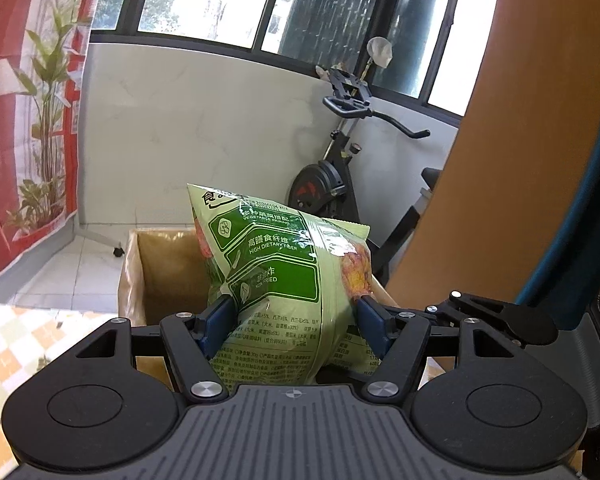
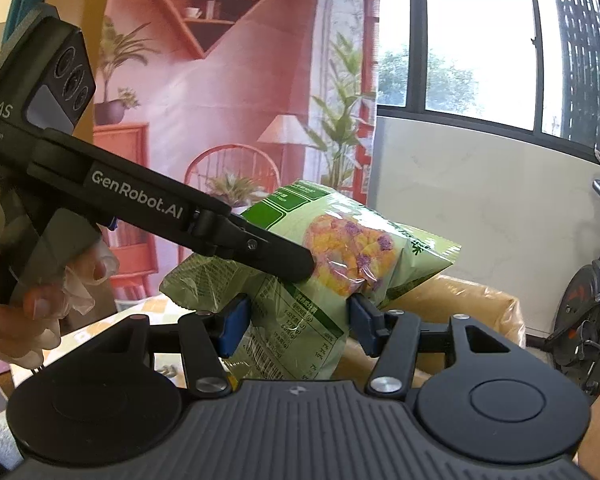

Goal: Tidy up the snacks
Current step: 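Lift the green cracker bag with the left tool and drop it into the box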

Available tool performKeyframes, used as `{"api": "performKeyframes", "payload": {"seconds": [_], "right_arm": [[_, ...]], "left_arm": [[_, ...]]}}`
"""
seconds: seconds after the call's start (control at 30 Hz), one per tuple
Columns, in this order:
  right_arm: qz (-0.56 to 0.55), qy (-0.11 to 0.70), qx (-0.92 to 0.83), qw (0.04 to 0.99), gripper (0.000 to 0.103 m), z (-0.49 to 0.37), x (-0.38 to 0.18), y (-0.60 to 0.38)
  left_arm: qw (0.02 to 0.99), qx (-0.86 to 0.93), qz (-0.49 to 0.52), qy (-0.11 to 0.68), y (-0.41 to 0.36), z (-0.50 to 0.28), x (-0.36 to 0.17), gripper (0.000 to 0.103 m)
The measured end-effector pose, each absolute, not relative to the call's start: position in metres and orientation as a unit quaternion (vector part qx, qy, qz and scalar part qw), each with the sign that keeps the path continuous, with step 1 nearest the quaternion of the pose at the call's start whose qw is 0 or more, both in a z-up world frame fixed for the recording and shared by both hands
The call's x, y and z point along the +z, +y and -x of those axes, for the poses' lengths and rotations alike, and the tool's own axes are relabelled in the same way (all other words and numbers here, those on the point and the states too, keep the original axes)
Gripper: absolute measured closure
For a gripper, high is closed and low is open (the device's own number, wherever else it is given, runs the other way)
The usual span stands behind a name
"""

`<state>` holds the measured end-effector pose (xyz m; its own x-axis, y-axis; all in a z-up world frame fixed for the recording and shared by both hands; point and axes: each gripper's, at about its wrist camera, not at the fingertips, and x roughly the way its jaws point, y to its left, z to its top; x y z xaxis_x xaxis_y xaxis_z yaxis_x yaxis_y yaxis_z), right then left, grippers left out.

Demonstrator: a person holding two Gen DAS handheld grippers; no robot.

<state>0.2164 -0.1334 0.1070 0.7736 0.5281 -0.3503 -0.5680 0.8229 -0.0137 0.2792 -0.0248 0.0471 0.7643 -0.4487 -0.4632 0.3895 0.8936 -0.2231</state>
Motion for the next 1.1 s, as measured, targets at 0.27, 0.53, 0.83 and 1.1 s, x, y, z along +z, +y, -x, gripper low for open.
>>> {"api": "performKeyframes", "payload": {"seconds": [0.27, 0.53, 0.83, 1.1], "right_arm": [[0.039, 0.173, 0.294, 0.939, 0.046, -0.268, 0.101, -0.144], [0.038, 0.192, 0.298, 0.934, 0.046, -0.312, 0.085, -0.133], [-0.001, 0.225, 0.304, 0.926, 0.046, -0.337, 0.073, -0.135], [0.024, 0.249, 0.269, 0.930, 0.045, -0.336, 0.069, -0.127]], "left_arm": [[0.941, -0.198, 0.045, 0.272, -0.028, -0.321, 0.044, 0.033], [0.938, -0.171, 0.064, 0.296, -0.016, -0.358, 0.037, 0.033], [0.938, -0.141, 0.046, 0.313, -0.011, -0.369, 0.028, 0.032], [0.946, -0.130, 0.008, 0.296, -0.007, -0.360, 0.033, 0.032]]}}
